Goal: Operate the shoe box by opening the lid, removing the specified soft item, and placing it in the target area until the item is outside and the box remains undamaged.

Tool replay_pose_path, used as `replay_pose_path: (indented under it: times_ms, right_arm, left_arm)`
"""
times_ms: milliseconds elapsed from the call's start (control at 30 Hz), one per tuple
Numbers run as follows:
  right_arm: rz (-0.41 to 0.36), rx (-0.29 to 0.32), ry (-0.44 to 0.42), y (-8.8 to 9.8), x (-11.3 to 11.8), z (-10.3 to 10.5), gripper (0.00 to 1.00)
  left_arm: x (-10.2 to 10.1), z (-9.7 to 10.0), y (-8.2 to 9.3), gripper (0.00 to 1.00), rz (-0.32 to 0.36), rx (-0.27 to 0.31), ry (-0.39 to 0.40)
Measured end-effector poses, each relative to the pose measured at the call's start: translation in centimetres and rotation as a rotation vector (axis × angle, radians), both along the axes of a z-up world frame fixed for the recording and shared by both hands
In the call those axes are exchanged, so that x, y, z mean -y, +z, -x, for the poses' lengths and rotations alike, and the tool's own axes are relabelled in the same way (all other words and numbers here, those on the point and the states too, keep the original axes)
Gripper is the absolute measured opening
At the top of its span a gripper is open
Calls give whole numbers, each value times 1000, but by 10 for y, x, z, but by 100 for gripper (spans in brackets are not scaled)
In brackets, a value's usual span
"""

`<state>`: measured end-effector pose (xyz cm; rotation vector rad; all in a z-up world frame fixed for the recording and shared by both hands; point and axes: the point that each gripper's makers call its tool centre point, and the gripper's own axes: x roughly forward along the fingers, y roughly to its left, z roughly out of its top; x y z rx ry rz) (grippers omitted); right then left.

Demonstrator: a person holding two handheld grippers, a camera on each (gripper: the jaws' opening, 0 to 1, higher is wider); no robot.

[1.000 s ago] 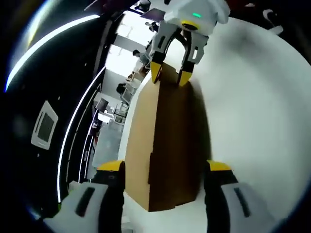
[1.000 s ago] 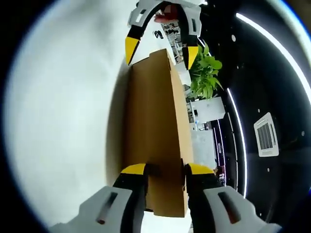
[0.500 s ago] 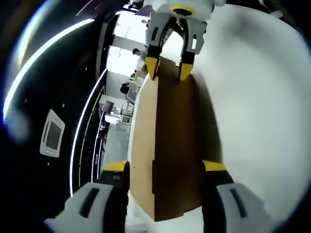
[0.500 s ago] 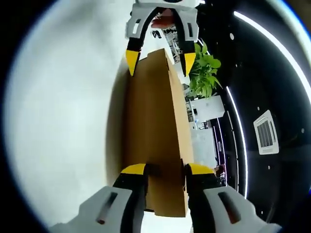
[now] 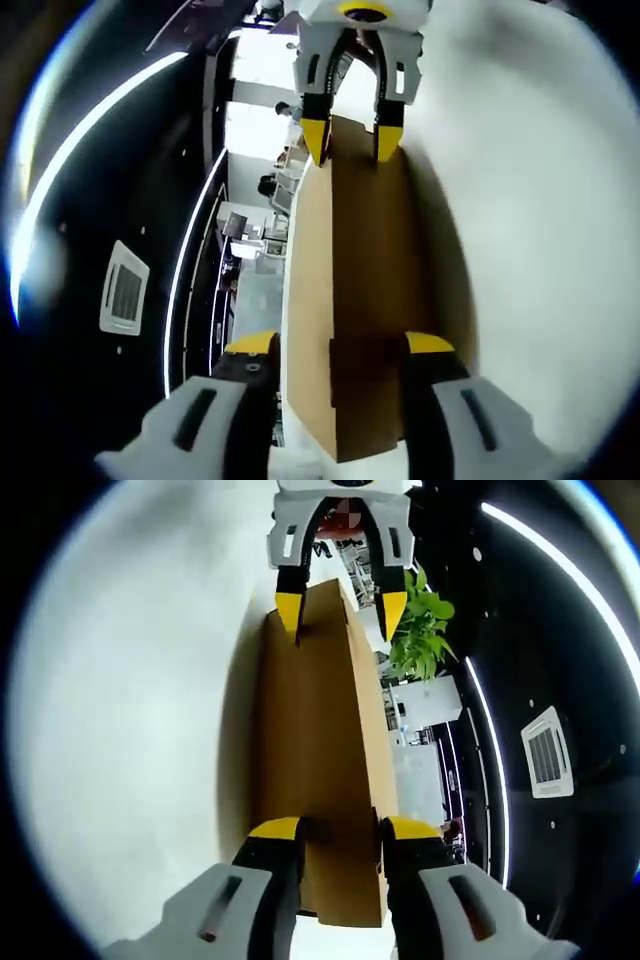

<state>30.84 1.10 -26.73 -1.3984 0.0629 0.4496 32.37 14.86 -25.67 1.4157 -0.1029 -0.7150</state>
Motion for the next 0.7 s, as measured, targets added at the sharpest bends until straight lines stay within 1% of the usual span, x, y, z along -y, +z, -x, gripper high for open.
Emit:
replay_pose_path:
  times_ms: [133, 200, 267, 367, 400, 567, 700]
  right_arm:
    - [-1, 1, -4, 0, 0, 1, 31]
    - [-3, 3, -7, 1, 0, 2, 31]
    - [0, 6, -11, 0, 0, 1, 31]
    - [3, 5, -16, 0, 0, 1, 31]
    - [5, 4, -21, 0, 0, 1, 31]
    - [7, 3, -25, 0, 0, 2, 31]
    - [1, 2, -28, 0, -1, 2, 31]
  left_arm:
    - [0, 2, -4, 43, -8, 14, -3]
    - [1, 4, -8, 37, -31, 6, -18]
    - [0, 4, -11, 33, -26, -14, -18]
    - [0, 5, -10, 33, -22, -12, -22]
    - [1, 5, -11, 32, -32, -1, -29]
    - [1, 6, -10, 32, -39, 17, -29]
    - [2, 5, -9, 31, -37, 11, -11]
